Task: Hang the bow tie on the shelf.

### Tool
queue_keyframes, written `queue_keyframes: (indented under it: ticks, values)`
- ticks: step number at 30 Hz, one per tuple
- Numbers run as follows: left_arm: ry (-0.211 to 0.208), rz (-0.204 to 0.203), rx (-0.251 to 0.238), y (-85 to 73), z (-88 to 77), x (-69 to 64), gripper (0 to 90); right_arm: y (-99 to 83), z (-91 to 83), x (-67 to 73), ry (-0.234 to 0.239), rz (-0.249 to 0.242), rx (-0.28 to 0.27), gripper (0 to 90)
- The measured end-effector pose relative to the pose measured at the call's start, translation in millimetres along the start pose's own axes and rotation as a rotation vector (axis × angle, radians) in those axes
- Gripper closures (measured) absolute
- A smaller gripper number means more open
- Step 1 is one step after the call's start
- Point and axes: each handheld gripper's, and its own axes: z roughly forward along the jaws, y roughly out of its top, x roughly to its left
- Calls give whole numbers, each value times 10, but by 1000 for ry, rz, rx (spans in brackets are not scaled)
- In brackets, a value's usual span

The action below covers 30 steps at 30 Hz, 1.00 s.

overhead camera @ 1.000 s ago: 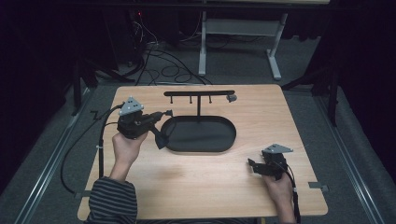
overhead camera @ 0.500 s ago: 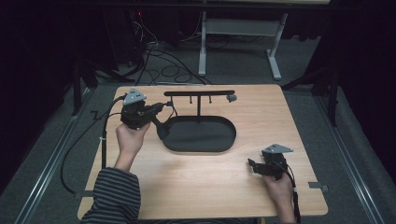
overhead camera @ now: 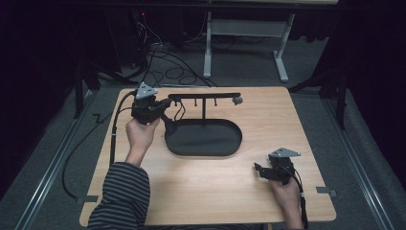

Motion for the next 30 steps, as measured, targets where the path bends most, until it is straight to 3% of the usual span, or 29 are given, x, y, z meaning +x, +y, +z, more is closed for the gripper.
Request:
queue_keyframes:
  ticks: [11, 21, 30]
  values:
    - [51, 7, 21, -46, 121, 32, 862, -1, 0, -2, 0, -2, 0, 294]
    - [41, -15, 31, -126, 92, 83, 835, 0, 0, -1, 0, -3, 0, 294]
    - [44, -8, 25, -115, 83, 59, 827, 0, 0, -1, 0, -2, 0, 294]
